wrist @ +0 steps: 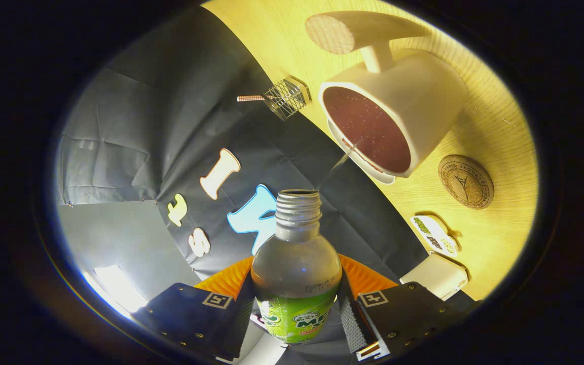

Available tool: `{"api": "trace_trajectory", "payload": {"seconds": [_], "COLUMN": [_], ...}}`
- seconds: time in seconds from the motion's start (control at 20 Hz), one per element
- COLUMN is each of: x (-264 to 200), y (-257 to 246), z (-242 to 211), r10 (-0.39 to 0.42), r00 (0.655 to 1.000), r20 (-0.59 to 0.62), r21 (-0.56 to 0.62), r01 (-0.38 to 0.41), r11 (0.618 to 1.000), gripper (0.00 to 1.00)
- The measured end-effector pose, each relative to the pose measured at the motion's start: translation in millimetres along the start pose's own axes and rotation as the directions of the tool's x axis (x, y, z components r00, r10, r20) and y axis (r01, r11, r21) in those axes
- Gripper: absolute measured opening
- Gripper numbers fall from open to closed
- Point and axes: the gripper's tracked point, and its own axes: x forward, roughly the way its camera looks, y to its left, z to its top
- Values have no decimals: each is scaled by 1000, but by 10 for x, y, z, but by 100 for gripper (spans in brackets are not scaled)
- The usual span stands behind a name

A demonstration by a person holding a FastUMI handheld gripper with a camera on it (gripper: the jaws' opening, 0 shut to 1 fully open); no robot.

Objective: Take the bottle from table, then pour the juice into the cup, finally place the bottle on the coaster

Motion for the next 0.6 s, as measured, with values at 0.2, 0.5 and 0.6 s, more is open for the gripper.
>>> {"api": "trace_trajectory", "payload": {"seconds": [0.2,0.5,0.6], "x": [-18,-53,-46], "y": [-36,-116,-128], "z": [-7,16,30], "r10": [-9,-45,-46], "r00": [1000,999,999], "r20": [-8,-23,-21], "r21": [-13,-68,-64], "r01": [9,44,44], "r11": [1000,997,997], "gripper": [75,75,75]}}
